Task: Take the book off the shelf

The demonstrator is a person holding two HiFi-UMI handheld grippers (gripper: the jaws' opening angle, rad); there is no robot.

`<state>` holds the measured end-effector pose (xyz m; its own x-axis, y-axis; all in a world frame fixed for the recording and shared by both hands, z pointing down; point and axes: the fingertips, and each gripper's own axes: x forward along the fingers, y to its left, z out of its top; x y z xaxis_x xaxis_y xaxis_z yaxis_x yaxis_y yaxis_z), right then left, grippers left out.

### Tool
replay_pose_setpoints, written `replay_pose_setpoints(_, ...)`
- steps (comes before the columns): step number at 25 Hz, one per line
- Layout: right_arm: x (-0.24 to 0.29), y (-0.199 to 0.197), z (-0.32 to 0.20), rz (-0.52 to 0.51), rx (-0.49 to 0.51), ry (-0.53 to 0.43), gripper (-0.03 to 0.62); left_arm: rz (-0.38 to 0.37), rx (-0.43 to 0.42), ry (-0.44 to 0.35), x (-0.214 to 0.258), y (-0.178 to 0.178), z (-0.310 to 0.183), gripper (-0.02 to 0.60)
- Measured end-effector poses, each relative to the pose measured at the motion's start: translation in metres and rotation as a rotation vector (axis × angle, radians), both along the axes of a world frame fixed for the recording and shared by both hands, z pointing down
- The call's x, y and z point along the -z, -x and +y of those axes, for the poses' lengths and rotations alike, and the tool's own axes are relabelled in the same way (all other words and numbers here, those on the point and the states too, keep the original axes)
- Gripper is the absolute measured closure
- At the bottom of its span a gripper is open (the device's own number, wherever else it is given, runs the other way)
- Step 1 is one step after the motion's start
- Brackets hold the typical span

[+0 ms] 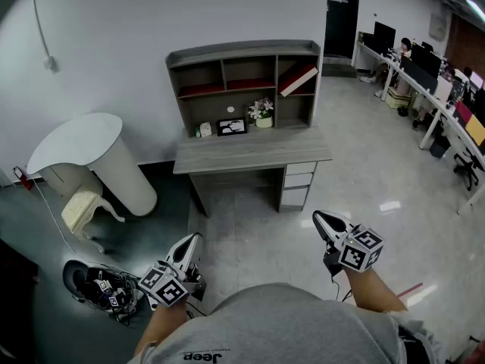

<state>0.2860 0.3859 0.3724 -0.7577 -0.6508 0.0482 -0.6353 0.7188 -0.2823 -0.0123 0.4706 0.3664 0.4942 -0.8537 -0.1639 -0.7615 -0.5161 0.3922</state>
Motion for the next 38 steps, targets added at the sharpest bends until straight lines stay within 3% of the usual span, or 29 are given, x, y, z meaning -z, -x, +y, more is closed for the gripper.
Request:
replay_pose_setpoints(18,-0.001,-0.014,-0.012,0.004,0.005,0.011,0.597,0.007,-0.015,0.017,-0.001,-0.019,-0.016,0.554)
replay_pose_setpoints(23,0.004,-0.042,-0.014,0.001,0.009,-0.007,0.594,0.003,-0.032,0.008,0.003,-0.051,-0.027,0.554)
replay_pose_setpoints(33,-0.010,-0.143,-0.016,-0.008,0.003,0.007,0.592,-0.006,-0.057,0.008,0.003,-0.146,-0.041,0.554)
replay_pose_setpoints(38,-0.021,-0.159,-0.024,-0.003,0.017,0.027,0.592,-0.021,-0.053,0.020,0.001,-0.164,-0.049,0.554)
